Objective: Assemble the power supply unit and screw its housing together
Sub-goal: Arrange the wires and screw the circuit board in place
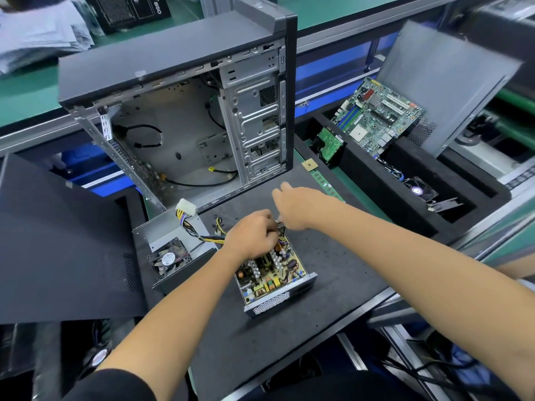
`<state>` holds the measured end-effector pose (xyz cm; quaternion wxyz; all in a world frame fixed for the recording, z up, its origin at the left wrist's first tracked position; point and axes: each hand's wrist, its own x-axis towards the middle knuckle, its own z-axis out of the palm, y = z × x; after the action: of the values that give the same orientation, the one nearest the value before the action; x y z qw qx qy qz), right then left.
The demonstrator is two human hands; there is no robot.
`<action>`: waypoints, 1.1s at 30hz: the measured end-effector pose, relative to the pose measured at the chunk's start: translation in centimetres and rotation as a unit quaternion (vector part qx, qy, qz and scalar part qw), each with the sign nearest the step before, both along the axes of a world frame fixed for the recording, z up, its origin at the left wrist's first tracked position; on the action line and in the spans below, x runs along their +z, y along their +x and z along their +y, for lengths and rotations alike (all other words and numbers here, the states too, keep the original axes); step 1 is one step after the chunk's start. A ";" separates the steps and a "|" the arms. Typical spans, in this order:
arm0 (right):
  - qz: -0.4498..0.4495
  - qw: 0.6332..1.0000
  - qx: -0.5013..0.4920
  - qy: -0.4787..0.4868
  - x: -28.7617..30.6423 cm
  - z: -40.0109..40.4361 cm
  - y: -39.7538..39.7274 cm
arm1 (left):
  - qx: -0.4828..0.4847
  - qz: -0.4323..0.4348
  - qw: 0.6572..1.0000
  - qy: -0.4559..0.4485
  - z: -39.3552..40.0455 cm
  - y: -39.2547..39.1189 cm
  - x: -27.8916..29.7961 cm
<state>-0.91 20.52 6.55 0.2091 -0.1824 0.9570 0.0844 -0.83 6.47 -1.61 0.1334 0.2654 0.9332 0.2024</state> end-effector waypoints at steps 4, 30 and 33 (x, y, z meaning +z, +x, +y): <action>0.007 1.000 0.013 -0.020 0.2 0.1 -0.2 | 0.000 0.010 1.000 0.003 -0.1 -0.1 -0.3; 0.035 0.999 -0.018 -0.021 0.0 -0.7 0.3 | 0.010 -0.016 1.000 0.014 0.0 0.0 0.1; 0.007 1.000 0.009 -0.020 0.3 -0.4 0.4 | -0.003 -0.007 1.000 0.001 -0.1 -0.1 0.0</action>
<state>-0.47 20.07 6.85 0.1977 -0.1946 0.9583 0.0681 -0.91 6.42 -1.62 0.1406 0.2670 0.9310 0.2053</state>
